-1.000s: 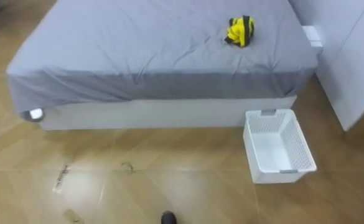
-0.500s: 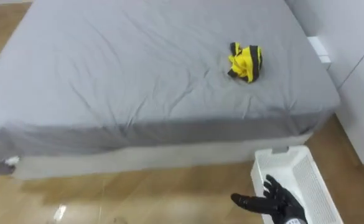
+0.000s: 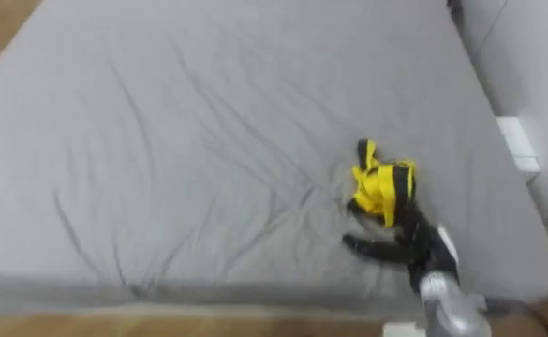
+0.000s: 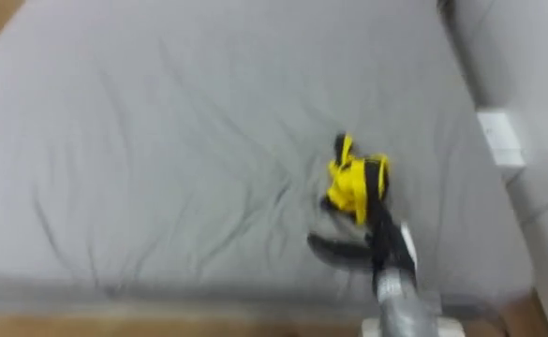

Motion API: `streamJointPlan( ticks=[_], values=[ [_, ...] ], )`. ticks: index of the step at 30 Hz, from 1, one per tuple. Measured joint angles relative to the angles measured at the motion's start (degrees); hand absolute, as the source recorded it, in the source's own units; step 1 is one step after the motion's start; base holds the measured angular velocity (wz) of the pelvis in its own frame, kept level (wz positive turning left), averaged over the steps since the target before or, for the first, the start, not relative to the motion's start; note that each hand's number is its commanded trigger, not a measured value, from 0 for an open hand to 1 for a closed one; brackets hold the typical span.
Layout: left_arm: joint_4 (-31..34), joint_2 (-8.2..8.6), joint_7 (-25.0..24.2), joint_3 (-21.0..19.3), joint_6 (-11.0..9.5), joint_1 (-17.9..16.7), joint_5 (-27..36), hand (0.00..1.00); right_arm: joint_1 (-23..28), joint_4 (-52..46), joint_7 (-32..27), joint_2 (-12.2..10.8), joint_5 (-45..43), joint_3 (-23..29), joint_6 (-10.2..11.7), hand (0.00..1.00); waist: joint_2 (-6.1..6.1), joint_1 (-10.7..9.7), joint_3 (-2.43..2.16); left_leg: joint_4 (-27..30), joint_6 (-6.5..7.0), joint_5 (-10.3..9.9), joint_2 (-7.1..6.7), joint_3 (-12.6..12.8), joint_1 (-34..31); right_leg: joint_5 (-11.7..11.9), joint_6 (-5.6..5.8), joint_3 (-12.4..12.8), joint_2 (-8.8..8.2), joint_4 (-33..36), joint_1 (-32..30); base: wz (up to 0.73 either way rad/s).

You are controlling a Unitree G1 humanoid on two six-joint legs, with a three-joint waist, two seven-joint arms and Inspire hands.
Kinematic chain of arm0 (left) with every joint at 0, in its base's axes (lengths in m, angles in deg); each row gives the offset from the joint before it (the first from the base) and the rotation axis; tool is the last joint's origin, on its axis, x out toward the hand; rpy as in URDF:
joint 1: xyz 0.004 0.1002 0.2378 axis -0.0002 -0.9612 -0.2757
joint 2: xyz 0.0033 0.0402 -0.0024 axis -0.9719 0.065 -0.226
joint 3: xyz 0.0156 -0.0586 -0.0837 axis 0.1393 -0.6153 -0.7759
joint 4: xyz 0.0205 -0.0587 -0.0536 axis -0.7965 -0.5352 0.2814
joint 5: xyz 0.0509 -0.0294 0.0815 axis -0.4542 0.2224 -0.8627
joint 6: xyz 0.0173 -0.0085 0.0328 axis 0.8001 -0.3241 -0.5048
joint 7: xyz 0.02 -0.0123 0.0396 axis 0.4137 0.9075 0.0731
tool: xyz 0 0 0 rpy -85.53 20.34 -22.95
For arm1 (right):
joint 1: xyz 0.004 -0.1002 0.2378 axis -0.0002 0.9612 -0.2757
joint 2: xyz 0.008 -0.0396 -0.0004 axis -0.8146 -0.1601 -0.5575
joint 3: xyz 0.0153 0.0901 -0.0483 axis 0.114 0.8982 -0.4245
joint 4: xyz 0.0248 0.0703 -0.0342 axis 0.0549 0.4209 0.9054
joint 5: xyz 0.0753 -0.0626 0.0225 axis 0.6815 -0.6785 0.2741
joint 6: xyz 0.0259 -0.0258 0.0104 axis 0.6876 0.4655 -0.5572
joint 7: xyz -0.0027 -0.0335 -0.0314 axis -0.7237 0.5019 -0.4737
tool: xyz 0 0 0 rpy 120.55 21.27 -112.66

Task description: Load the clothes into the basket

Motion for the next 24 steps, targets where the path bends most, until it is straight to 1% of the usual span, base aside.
streamJointPlan(
  ticks=[1,2,3,4,5,6,7,8,9,10,11,12,13,14,16,17,19,21,22,23,24],
  values=[
    [1.0,0.15,-0.1,0.5,0.0,-0.1,0.1,0.00,0.0,0.0,-0.2,0.4,0.2,0.0,0.0,0.00,-0.07,-0.7,-0.03,3.1,0.15,-0.4,0.08,-0.1,-2.9,-0.3,0.07,0.0,-0.11,-1.7,1.9,0.37],
    [1.9,0.10,-0.1,1.2,0.0,0.0,0.2,0.00,0.1,0.0,-0.9,0.6,0.1,0.1,0.0,0.00,-0.35,-1.3,-0.03,4.9,0.66,-0.7,-0.23,0.8,-5.8,-0.7,0.41,0.0,-0.38,-3.5,3.8,0.34],
    [2.1,0.15,-0.1,1.3,0.0,0.1,0.6,0.00,0.1,0.0,-1.2,0.6,0.1,0.1,0.0,0.00,-0.38,-1.5,-0.02,5.4,1.14,-0.9,-0.20,1.5,-7.1,-0.8,0.54,0.1,-0.37,-4.4,4.8,0.21],
    [2.3,0.12,0.1,1.2,-0.1,0.5,0.9,0.00,0.1,0.0,-1.3,0.6,0.0,0.1,0.0,0.00,-0.61,-1.8,-0.09,5.4,1.79,-1.3,-0.29,3.2,-9.5,-1.3,1.10,0.5,-0.41,-6.1,6.6,0.13],
    [2.2,0.05,0.1,1.2,0.0,0.7,0.9,0.00,0.3,-0.2,-1.3,0.6,-0.2,0.1,0.0,0.00,-0.76,-1.8,-0.17,4.2,2.86,-2.0,-0.68,4.3,-11.6,-1.0,1.35,1.1,-0.47,-7.9,8.4,0.08],
    [2.2,0.06,0.1,1.2,0.0,0.8,0.9,0.00,0.3,-0.2,-1.3,0.6,-0.5,0.1,0.0,0.00,-0.95,-1.8,-0.28,3.0,2.99,-2.2,-1.20,4.4,-12.5,-1.0,1.46,1.2,-0.68,-8.5,9.2,0.00],
    [2.2,0.08,0.1,1.1,-0.1,0.7,1.0,0.00,0.3,-0.2,-1.5,0.7,-1.4,0.3,0.0,0.00,-1.90,-1.7,-0.42,-0.2,3.40,-2.6,-2.40,4.4,-13.8,-0.8,1.70,1.9,-1.04,-9.3,10.1,-0.10],
    [2.2,0.23,0.1,1.1,0.0,0.6,1.3,0.00,0.2,-1.1,-2.1,0.7,-1.3,0.4,0.0,0.00,-1.87,-1.5,-0.65,-4.5,3.41,-2.6,-3.43,4.6,-15.3,-0.6,2.00,2.3,-1.29,-10.5,10.8,-0.14],
    [2.3,0.30,0.2,1.1,-0.1,0.5,1.8,0.00,0.2,-1.8,-2.5,0.7,-1.2,0.4,0.0,0.00,-1.93,-1.4,-0.78,-6.8,3.47,-2.5,-3.68,4.5,-15.9,-0.6,2.09,2.9,-1.30,-10.8,10.9,-0.31],
    [2.3,0.47,0.2,1.1,-0.1,0.7,2.0,0.00,0.0,-2.7,-3.2,0.9,-1.2,0.5,0.3,0.00,-2.03,-0.9,-0.86,-11.7,3.73,-2.3,-4.76,4.7,-16.7,-0.5,2.22,4.6,-1.27,-11.0,11.0,-0.51],
    [2.2,0.53,0.2,1.0,-0.1,0.3,1.9,0.00,-0.1,-2.8,-3.4,1.1,-1.4,0.4,0.9,0.00,-2.26,-0.2,-0.98,-15.4,4.33,-0.4,-5.85,4.8,-17.3,-0.1,2.40,6.0,-1.24,-11.7,11.3,-0.60],
    [2.2,0.54,0.2,0.9,-0.1,0.1,2.0,0.00,0.1,-2.8,-3.5,1.2,-1.4,0.3,1.0,0.00,-2.49,0.0,-1.04,-16.8,4.63,0.9,-6.33,4.8,-17.2,0.2,2.59,6.6,-1.27,-12.3,11.7,-0.54],
    [2.0,0.56,0.1,0.9,-0.1,-0.5,2.0,0.00,0.3,-2.8,-3.6,1.3,-1.5,0.1,1.0,0.00,-2.43,-0.1,-1.33,-19.4,5.08,3.7,-6.47,4.9,-16.9,1.0,2.92,7.0,-1.13,-13.8,12.8,-0.39],
    [1.4,0.54,-0.2,0.8,-0.1,-0.3,2.0,0.00,0.3,-2.7,-3.8,1.5,-1.8,0.2,1.0,0.00,-2.24,-0.1,-1.28,-21.1,5.77,7.1,-6.33,5.1,-16.3,1.8,2.63,7.1,-0.73,-15.1,13.4,-0.28],
    [0.6,0.49,-0.8,-0.1,0.0,0.0,2.0,0.00,0.7,-2.4,-4.1,1.5,-2.1,0.1,1.0,0.00,-2.45,-0.6,-1.29,-22.5,5.85,7.9,-6.41,5.5,-15.3,2.5,2.46,7.3,-0.58,-17.0,14.2,-0.06],
    [0.3,0.46,-0.9,-0.2,0.1,0.8,2.0,0.00,1.1,-2.3,-4.3,1.6,-2.5,0.1,1.0,0.00,-2.85,-0.5,-1.11,-23.3,5.88,7.9,-6.54,5.6,-15.1,2.6,2.55,7.4,-0.47,-17.6,14.3,0.00],
    [-0.6,0.16,-0.9,-0.2,0.2,1.7,2.1,0.00,1.2,-1.9,-5.1,1.6,-2.6,-0.2,1.0,0.00,-3.14,-0.5,-0.96,-24.1,5.91,7.9,-6.95,5.6,-15.1,2.7,2.67,7.5,-0.40,-18.5,14.3,-0.02],
    [-0.9,0.16,-0.9,-0.1,1.0,2.4,2.3,0.00,1.1,-1.2,-6.4,1.6,-2.7,-0.2,1.0,0.00,-3.17,-0.4,-0.93,-24.9,5.96,8.0,-7.12,5.5,-15.0,2.8,2.84,7.6,-0.44,-19.0,14.3,0.02],
    [-0.9,0.16,-0.9,0.0,1.6,3.4,2.4,0.00,0.6,0.1,-7.1,1.6,-3.0,-0.4,1.0,0.00,-3.26,-0.2,-0.87,-25.4,5.98,8.0,-7.19,5.2,-15.1,2.7,2.97,7.6,-0.44,-19.4,14.2,0.05],
    [-1.2,0.11,-0.9,0.0,1.9,3.9,2.3,0.00,-0.1,1.7,-8.0,1.7,-3.7,-0.9,1.0,0.00,-3.53,0.0,-0.67,-25.7,5.98,8.0,-7.20,5.1,-15.3,2.8,3.02,7.5,-0.43,-19.7,14.0,0.07],
    [-1.5,0.09,-0.9,-0.1,2.2,4.6,2.3,0.00,-0.6,2.6,-8.2,1.7,-3.7,-1.1,1.0,0.00,-3.60,0.0,-0.59,-25.8,5.98,8.0,-7.23,4.7,-15.5,2.7,3.07,7.2,-0.46,-19.9,14.0,0.20]
  ],
)
